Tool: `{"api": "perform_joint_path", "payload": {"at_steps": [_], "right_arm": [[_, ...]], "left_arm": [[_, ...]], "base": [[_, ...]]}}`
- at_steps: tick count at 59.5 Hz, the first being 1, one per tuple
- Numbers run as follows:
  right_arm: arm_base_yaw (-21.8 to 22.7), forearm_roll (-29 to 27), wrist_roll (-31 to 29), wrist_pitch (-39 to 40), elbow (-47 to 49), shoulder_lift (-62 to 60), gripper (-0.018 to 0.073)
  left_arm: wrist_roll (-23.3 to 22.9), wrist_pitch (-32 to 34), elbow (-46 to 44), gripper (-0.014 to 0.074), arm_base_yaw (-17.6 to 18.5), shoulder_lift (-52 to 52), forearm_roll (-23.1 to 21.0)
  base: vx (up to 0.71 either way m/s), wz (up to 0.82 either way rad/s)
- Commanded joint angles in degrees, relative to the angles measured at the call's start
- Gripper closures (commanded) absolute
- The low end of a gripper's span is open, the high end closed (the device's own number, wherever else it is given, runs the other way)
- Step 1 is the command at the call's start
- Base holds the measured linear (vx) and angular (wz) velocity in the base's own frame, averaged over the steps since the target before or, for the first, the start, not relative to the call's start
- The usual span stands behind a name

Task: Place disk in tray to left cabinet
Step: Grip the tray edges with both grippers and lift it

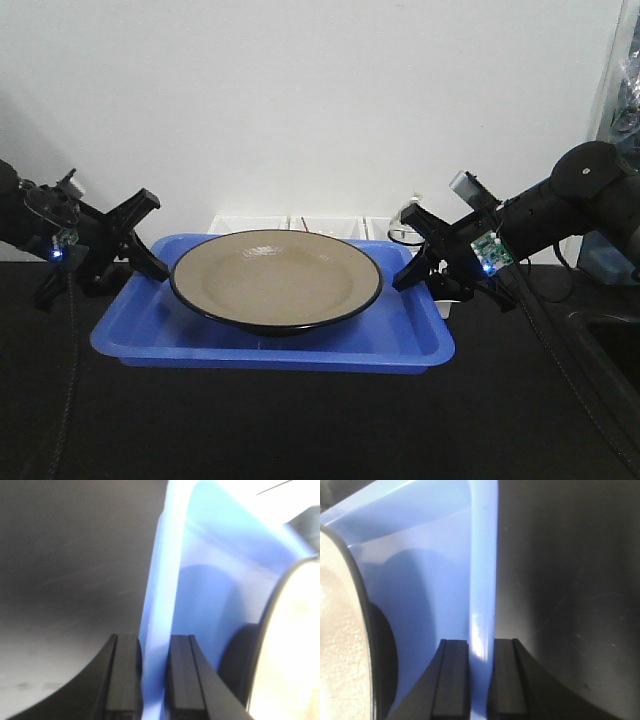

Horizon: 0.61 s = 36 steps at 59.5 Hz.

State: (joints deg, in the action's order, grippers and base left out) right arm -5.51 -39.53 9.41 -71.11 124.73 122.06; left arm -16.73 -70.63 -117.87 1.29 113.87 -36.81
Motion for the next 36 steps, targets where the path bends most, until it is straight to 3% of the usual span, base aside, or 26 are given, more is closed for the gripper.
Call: {"api": "perform_joint_path", "payload": {"at_steps": [1,12,36], "right_arm": [[-1.74,-13.44,1.36,-2.21,4.37,-4.71,0.0564],[-1.74,-13.44,3.97,-2.21,8.74,-4.71,0.0564],[-1.93,-12.26,3.06,-2.21,8.75,-4.71,0.0564]], "left_arm": [[-2.48,-1.31,-2.2,0.0597,1.92,-4.84,-12.54],[-3.09,-1.31,-2.2,0.0597,1.92,-6.46,-13.62],[-3.81,-1.08,-2.2,0.0597,1.71,-6.91,-12.87]], "base": [[0.0,0.0],[0.0,0.0],[0.0,0.0]]}}
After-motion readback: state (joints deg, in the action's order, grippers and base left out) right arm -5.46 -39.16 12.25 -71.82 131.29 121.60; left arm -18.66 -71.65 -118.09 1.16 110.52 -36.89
